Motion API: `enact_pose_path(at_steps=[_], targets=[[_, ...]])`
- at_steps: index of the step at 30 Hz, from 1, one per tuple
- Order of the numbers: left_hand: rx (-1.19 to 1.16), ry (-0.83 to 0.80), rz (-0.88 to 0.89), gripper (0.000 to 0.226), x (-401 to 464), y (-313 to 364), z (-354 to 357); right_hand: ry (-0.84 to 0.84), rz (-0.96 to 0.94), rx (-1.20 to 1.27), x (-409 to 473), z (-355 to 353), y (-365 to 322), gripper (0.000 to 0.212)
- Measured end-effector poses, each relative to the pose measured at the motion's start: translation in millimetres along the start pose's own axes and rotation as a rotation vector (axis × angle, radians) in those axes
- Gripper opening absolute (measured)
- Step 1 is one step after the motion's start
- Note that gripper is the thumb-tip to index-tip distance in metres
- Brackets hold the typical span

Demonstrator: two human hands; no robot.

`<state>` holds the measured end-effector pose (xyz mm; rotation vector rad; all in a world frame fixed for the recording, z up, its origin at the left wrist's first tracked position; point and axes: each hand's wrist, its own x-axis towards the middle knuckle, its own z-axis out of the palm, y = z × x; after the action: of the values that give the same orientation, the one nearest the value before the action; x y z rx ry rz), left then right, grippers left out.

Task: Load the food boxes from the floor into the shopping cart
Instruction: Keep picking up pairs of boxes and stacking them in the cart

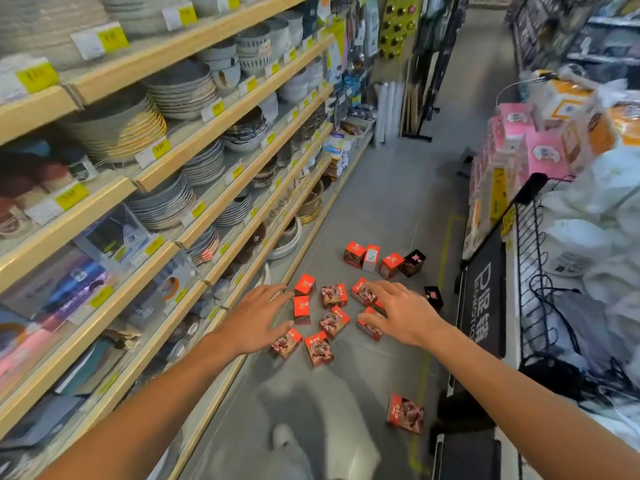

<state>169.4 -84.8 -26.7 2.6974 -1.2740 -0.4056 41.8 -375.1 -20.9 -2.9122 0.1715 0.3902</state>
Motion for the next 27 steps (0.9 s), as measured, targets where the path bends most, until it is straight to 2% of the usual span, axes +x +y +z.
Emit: enact_pose_path(at_steps=[3,6,8,10,13,15,19,22,24,27], targets=[[-0.049,-0.026,-0.039,0.066,35.9,-28.6,3.2,-0.029,-0.027,0.012,50.6,1.2,3.2,0.080],[-0.110,0.044,0.003,0.069,81.2,-60.2,12.8,-0.051,-0.023,0.009,103.3,3.8,8.5,0.080],[-0.153,0.009,-0.013,0.084,117.1,-82.8,19.2,-0.065,0.008,0.028,139.3,6.8,11.8,0.094],[-0.190,-0.067,-0.062,0.093,151.6,-106.0,29.6,-0.075,0.031,0.049,174.3,11.4,17.2,0.119],[-0.215,-0.089,-0.096,0.092,197.6,-138.5,49.6,-0.116,0.045,0.050,224.1,19.5,27.6,0.129],[-0.207,-0.110,-0.111,0.092,225.1,-157.7,65.5,-0.154,0.051,0.044,254.7,28.5,38.0,0.121],[-0.265,-0.148,-0.163,0.075,270.8,-182.0,115.6,-0.261,0.039,0.037,309.5,66.4,64.2,0.076],[-0.276,-0.191,-0.212,0.066,307.4,-198.2,176.4,-0.298,0.012,0.026,357.2,106.1,90.4,0.080],[-0.286,-0.207,-0.261,0.061,331.3,-210.7,220.7,-0.336,-0.030,0.029,391.3,142.8,104.4,0.075],[-0.293,-0.179,-0.342,0.062,366.9,-225.8,298.2,-0.400,-0.108,-0.002,447.0,208.5,129.4,0.079]])
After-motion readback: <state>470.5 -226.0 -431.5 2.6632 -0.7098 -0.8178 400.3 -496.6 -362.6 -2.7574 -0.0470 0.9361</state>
